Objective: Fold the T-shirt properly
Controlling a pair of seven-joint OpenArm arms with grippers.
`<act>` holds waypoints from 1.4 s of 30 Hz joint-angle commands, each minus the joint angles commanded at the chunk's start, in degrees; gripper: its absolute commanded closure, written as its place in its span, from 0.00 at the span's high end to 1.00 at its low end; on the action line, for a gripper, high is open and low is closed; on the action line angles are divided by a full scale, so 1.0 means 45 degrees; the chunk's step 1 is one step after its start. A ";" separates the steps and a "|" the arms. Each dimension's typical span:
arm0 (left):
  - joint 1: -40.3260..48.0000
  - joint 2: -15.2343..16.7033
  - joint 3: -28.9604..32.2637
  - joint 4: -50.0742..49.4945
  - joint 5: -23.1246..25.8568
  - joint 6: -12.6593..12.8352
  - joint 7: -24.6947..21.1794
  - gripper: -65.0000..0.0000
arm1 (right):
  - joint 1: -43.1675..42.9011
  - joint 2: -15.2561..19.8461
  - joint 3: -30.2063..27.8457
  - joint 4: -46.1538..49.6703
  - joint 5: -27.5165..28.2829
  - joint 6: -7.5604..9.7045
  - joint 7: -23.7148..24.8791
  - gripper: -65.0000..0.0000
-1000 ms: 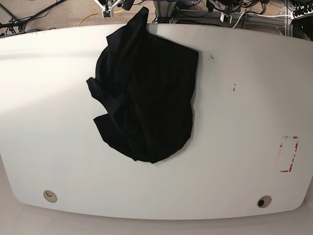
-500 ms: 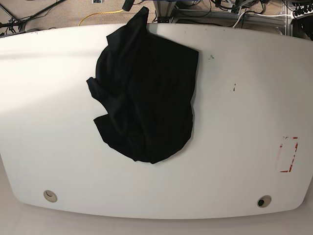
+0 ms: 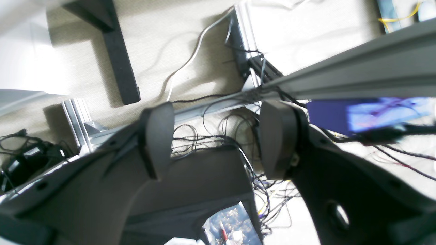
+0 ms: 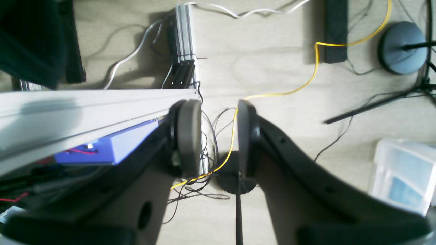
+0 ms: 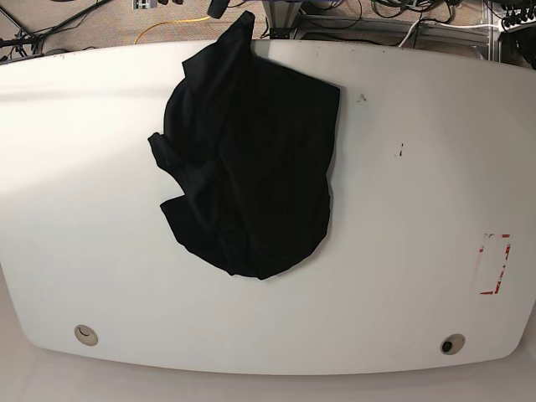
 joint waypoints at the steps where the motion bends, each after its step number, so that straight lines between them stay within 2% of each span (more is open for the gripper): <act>1: 0.0098 0.0000 0.0000 0.0293 -0.0274 0.0000 0.0000 0.57 | 0.0000 0.0000 0.0000 0.0234 0.0000 0.0098 -0.0117 0.27; 5: 0.0469 -0.0391 -0.0215 0.1485 -0.1719 0.0020 0.0020 0.57 | 0.0098 0.0000 0.0000 0.0879 -0.0020 0.0547 -0.0254 0.27; 10: 0.0410 -0.0449 -0.0176 0.1739 -0.2618 0.0039 0.0020 0.57 | 0.1055 0.0254 0.0195 0.0879 0.0020 0.0606 -0.0234 0.27; 15: -0.0098 -0.0391 0.0176 0.1719 -0.2696 0.0039 0.0020 0.58 | 0.2325 0.0567 0.1035 0.0860 0.1309 0.1661 -0.0313 0.27; 17: -0.0313 -0.0410 0.0352 0.1719 -0.2716 0.0059 0.0020 0.65 | 0.3009 0.0821 0.1231 0.0860 0.1621 0.1934 -0.0586 0.28; 19: -0.0410 -0.0352 0.0449 0.1680 -0.2657 0.0059 0.0020 0.74 | 0.3634 0.1153 0.1270 0.0860 0.1758 0.2090 -0.1309 0.28; 21: -0.0410 -0.0332 0.0449 0.1700 -0.2716 0.0059 0.0020 0.79 | 0.4259 0.1446 0.1289 0.0840 0.1817 0.2325 -0.2129 0.33; 24: -0.0508 -0.0332 0.0469 0.1739 -0.2716 0.0059 0.0020 0.80 | 0.5314 0.1680 0.1309 0.0840 0.1817 0.2676 -0.3204 0.47; 26: -0.0664 -0.0332 0.0469 0.1739 -0.2716 0.0059 0.0020 0.80 | 0.6095 0.1778 0.1309 0.0821 0.1817 0.3087 -0.4239 0.59; 29: -0.0684 -0.0332 0.0586 0.1719 -0.2716 0.0059 0.0020 0.80 | 0.7189 0.1797 0.1309 0.0801 0.1817 0.3096 -0.5587 0.67; 34: -0.1055 -0.0332 0.0606 0.1680 -0.2676 0.0059 0.0000 0.80 | 0.8557 0.1797 0.1309 0.0156 0.1817 0.3096 -0.7209 0.66; 39: -0.1485 -0.0332 0.0606 0.1661 -0.2637 0.0059 0.0020 0.80 | 0.9495 0.1778 0.1309 -0.0840 0.1817 0.3096 -0.8205 0.66; 42: -0.1582 -0.0352 0.0625 0.1661 -0.2637 0.0059 0.0020 0.80 | 0.9885 0.1778 0.1250 -0.1602 0.1817 0.3096 -0.8322 0.66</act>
